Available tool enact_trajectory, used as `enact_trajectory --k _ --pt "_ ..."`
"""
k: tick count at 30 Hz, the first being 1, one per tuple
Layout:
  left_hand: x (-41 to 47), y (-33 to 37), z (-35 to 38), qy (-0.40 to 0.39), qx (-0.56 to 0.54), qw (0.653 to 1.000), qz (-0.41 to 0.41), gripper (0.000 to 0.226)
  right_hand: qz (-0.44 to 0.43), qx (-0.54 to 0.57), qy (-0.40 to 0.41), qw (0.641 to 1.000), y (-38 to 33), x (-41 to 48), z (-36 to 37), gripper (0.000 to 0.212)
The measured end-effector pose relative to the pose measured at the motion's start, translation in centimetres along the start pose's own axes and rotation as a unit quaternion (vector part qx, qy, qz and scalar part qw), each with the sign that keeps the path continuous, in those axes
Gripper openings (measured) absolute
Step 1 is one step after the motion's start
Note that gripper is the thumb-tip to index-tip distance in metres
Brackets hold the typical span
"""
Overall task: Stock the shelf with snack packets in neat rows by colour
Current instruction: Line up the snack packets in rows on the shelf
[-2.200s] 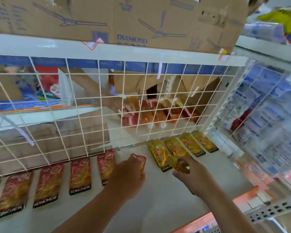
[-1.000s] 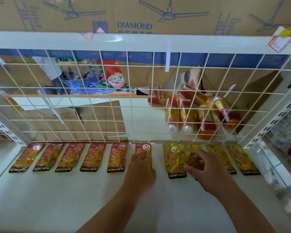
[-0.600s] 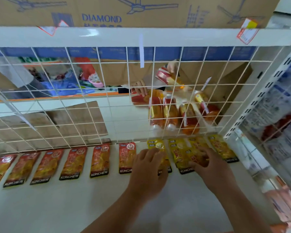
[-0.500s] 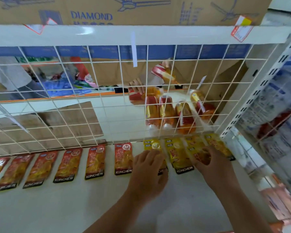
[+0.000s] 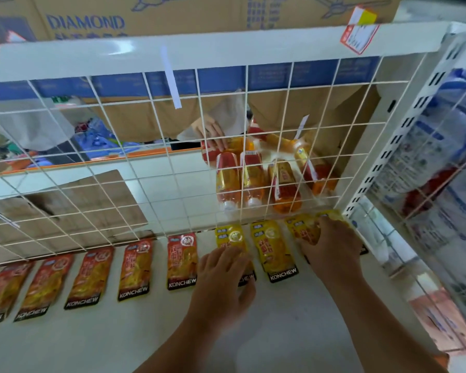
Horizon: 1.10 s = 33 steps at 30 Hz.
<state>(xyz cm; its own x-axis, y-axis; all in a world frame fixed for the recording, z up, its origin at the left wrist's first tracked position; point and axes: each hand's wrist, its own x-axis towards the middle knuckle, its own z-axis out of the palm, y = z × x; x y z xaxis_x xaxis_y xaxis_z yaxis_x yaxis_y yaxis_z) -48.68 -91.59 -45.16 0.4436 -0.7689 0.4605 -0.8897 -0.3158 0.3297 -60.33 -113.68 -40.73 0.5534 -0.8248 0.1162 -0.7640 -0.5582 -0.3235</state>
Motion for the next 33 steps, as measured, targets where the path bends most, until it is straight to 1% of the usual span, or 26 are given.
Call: enact_trajectory --k 5,13,15,17,18,19,20,21,22,24,26,27,33 --pt "0.1 0.2 -0.2 -0.012 -0.002 1.0 -0.01 0.037 0.0 -0.011 -0.019 1.0 0.1 0.0 0.6 0.056" --pt "0.1 0.2 -0.2 -0.018 -0.006 1.0 -0.011 0.035 0.002 -0.012 -0.031 0.999 0.5 -0.1 1.0 0.065" --pt "0.1 0.2 -0.3 -0.021 -0.002 1.0 -0.013 0.035 0.003 -0.012 -0.023 1.0 0.8 -0.2 1.0 0.067" --pt "0.2 0.3 -0.3 -0.021 0.001 1.0 -0.014 0.035 -0.028 0.009 0.003 1.0 0.8 -0.4 0.4 0.062" --pt "0.2 0.3 -0.3 -0.021 0.003 1.0 -0.014 0.035 -0.062 0.032 0.021 0.997 0.6 -0.5 -0.1 0.054" --pt "0.1 0.3 -0.3 -0.022 0.006 1.0 -0.013 0.036 -0.108 0.054 0.03 0.992 0.1 -0.7 -0.4 0.042" --pt "0.1 0.2 -0.2 -0.025 0.011 1.0 -0.012 0.037 -0.166 0.065 0.021 0.984 -0.5 -0.9 -0.7 0.032" --pt "0.1 0.1 -0.2 -0.029 0.016 0.999 -0.012 0.037 -0.219 0.058 -0.006 0.974 -1.3 -1.3 -0.9 0.027" --pt "0.1 0.1 -0.1 -0.034 0.02 0.999 -0.013 0.037 -0.263 0.046 -0.038 0.963 -2.2 -1.7 -0.9 0.031" --pt "0.0 0.0 -0.1 -0.04 0.024 0.999 -0.015 0.036 -0.309 0.025 -0.081 0.947 -3.5 -2.4 -0.2 0.047" --pt "0.0 0.0 -0.1 -0.039 0.021 0.999 -0.015 0.035 -0.329 0.02 -0.102 0.938 -4.3 -2.8 0.6 0.058" --pt "0.0 0.1 -0.1 -0.038 0.018 0.999 -0.015 0.034 -0.33 0.018 -0.11 0.937 -4.4 -2.9 0.9 0.059" --pt "0.1 0.1 -0.2 -0.032 0.016 0.999 -0.017 0.033 -0.301 0.009 -0.101 0.948 -4.2 -3.3 2.5 0.054"
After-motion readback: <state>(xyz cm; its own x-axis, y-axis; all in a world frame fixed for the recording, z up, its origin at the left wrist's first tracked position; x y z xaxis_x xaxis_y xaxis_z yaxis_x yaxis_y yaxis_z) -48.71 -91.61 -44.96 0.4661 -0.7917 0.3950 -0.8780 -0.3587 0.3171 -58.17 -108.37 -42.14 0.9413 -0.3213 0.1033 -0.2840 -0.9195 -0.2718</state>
